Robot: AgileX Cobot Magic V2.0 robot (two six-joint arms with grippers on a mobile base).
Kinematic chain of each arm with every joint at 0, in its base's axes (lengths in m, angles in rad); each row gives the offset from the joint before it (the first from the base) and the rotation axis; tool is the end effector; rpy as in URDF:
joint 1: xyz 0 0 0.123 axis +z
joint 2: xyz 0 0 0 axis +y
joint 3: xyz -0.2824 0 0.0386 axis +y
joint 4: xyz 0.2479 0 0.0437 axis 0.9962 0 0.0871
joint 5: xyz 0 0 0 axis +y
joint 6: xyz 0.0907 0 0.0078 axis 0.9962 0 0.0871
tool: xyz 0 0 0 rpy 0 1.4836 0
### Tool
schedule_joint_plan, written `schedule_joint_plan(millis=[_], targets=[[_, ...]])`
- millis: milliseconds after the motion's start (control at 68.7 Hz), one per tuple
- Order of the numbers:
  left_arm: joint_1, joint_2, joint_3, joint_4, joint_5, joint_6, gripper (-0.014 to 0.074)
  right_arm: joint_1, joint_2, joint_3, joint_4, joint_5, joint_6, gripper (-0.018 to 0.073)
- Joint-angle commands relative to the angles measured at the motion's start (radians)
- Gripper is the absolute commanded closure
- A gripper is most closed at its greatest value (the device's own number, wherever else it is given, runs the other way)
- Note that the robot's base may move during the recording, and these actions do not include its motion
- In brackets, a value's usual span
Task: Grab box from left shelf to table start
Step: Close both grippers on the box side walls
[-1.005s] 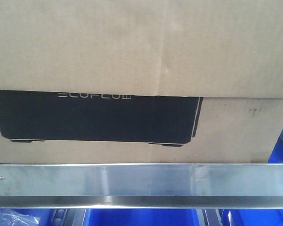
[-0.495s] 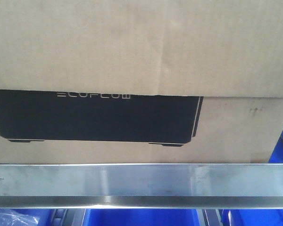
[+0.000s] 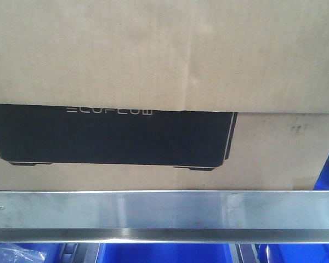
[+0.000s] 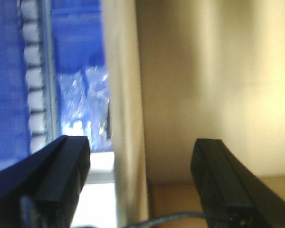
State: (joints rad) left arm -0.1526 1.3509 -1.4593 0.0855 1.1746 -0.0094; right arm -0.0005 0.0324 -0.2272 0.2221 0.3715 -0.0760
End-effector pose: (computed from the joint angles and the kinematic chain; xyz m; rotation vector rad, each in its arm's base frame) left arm 0.2664 -0.0337 0.4020 0.1934 2.5373 0.0501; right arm 0.0442 0.0073 0.2541 0.0480 1.6536 0.1657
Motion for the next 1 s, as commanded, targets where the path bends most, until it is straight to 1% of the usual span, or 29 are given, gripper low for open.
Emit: schedule_joint_plan(millis=[0,58,102,204,320,393,568,597,743,844,917,990], targets=[[-0.005,-0.025,-0.033,0.010,-0.021,-0.010,0.0237,-0.003,0.072,-0.102,0.009,-0.002,-0.003,0.0029],[-0.005,-0.025,-0.033,0.010,-0.020,-0.010,0.0237,-0.003,0.120,-0.166,0.009,0.042,-0.003,-0.0041],[-0.005,-0.025,-0.033,0.010,-0.018,-0.010,0.0237,-0.003,0.152,-0.214,0.009,0.069,-0.003,-0.0066],[-0.005,-0.025,-0.033,0.010,-0.016,-0.010,0.0237,-0.003,0.242,-0.339,0.009,0.144,-0.006,-0.0066],[-0.005,-0.025,-0.033,0.010,-0.012,-0.010,0.0237,-0.003,0.375,-0.506,0.031,0.244,-0.042,-0.0066],[-0.005,-0.025,-0.033,0.010,-0.010,-0.010,0.0237,-0.003,0.455,-0.602,0.086,0.294,-0.089,-0.0066],[-0.005,-0.025,-0.033,0.010,-0.008,-0.010,0.0237,0.000,0.667,-0.808,0.283,0.424,-0.204,-0.0066],[-0.005,-0.025,-0.033,0.010,-0.008,-0.010,0.0237,0.000,0.700,-0.829,0.293,0.451,-0.211,-0.0066],[-0.005,-0.025,-0.033,0.010,-0.006,-0.010,0.0237,0.002,0.852,-0.923,0.295,0.516,-0.213,-0.0066],[-0.005,-0.025,-0.033,0.010,-0.003,-0.010,0.0237,0.037,0.941,-0.967,0.287,0.504,-0.225,-0.0066],[-0.005,-0.025,-0.033,0.010,0.000,-0.010,0.0237,0.081,1.004,-1.004,0.251,0.500,-0.225,-0.0066],[-0.005,-0.025,-0.033,0.010,0.000,-0.010,0.0237,0.118,1.058,-1.039,0.180,0.498,-0.206,-0.0066]])
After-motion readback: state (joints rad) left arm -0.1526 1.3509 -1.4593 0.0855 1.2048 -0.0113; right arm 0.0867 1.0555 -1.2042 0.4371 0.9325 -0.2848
